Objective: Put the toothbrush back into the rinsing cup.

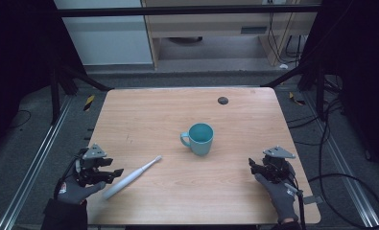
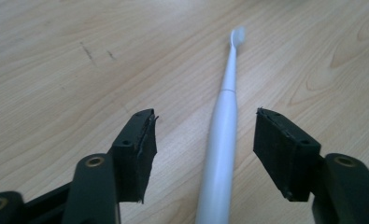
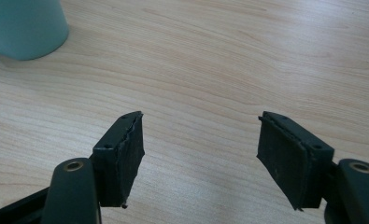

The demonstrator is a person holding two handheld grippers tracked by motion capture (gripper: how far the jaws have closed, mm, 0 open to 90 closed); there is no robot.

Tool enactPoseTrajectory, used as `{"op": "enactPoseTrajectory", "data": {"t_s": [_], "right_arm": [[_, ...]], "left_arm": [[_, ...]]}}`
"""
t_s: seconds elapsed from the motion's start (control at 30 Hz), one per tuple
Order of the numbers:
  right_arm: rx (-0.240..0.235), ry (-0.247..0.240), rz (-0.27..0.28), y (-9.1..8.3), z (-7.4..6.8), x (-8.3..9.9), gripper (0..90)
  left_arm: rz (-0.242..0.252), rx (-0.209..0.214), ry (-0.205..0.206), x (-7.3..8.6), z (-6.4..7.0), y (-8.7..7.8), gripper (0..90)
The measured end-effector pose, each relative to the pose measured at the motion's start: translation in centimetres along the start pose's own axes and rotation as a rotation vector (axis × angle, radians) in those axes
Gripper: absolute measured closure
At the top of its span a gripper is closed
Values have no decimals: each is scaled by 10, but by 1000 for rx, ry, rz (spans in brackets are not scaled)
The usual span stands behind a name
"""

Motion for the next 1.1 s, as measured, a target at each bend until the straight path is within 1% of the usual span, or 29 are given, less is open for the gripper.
{"op": "enactPoseTrajectory", "data": {"t_s": [0.07,0.1,0.13,0.17,0.2,0.23,0.27,0.3,0.37,0.4,0.43,0.47,0.5,0.53,0.57,0.6,0.67,0.7,0.87,0.9,0.97,1.1], "right_arm": [[0,-1,6,-1,1,0,313],[0,-1,6,-1,1,0,313],[3,-2,7,-1,1,0,313],[3,-2,6,-1,1,0,313],[3,-2,6,-1,1,0,313],[0,-4,3,0,1,0,313],[0,-2,1,0,0,0,313],[0,0,-1,0,0,0,313],[2,-5,-2,1,0,0,313],[2,-7,-3,1,0,0,313],[2,-7,-3,1,0,0,313],[1,-1,-1,0,0,0,313],[1,-1,-1,0,0,0,313],[1,0,0,0,1,0,313],[1,0,0,0,1,0,313],[1,-4,0,0,1,0,313],[0,-4,0,1,1,0,313],[-1,-2,-2,1,1,-1,313],[1,0,-1,0,1,-1,313],[0,-2,-2,1,1,-1,313],[0,-3,-2,1,1,-1,314],[-2,-1,-2,1,1,-1,314]], "left_arm": [[-39,0,25,0,4,8,360],[-39,0,25,0,4,8,361],[-59,2,39,1,6,12,361],[-83,10,53,1,7,15,367],[-92,12,62,0,8,17,373],[-119,24,78,0,10,21,392],[-132,30,84,-1,10,23,395],[-132,30,84,-1,10,23,399],[-166,34,101,-4,11,27,405],[-201,39,123,-7,12,31,412],[-201,39,123,-7,12,31,420],[-225,40,140,-8,12,35,433],[-225,40,140,-8,12,35,437],[-244,33,143,-8,12,38,447],[-244,33,143,-8,12,38,452],[-268,25,149,-7,11,41,460],[-275,24,148,-7,11,43,469],[-282,27,150,-7,10,44,487],[-310,42,154,-5,10,50,510],[-312,48,148,-4,11,53,516],[-320,48,154,-5,10,53,522],[-342,56,154,-4,11,57,565]]}}
Point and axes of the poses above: each handheld gripper's, and its own axes: y roughly forward along the jaws, x roughly out of its underside, z roughly to its right, the point moved 2 cm from there along y, roughly forward along the jaws, and after that the axes turned 4 degrees about -z, right-handed, at the moved point
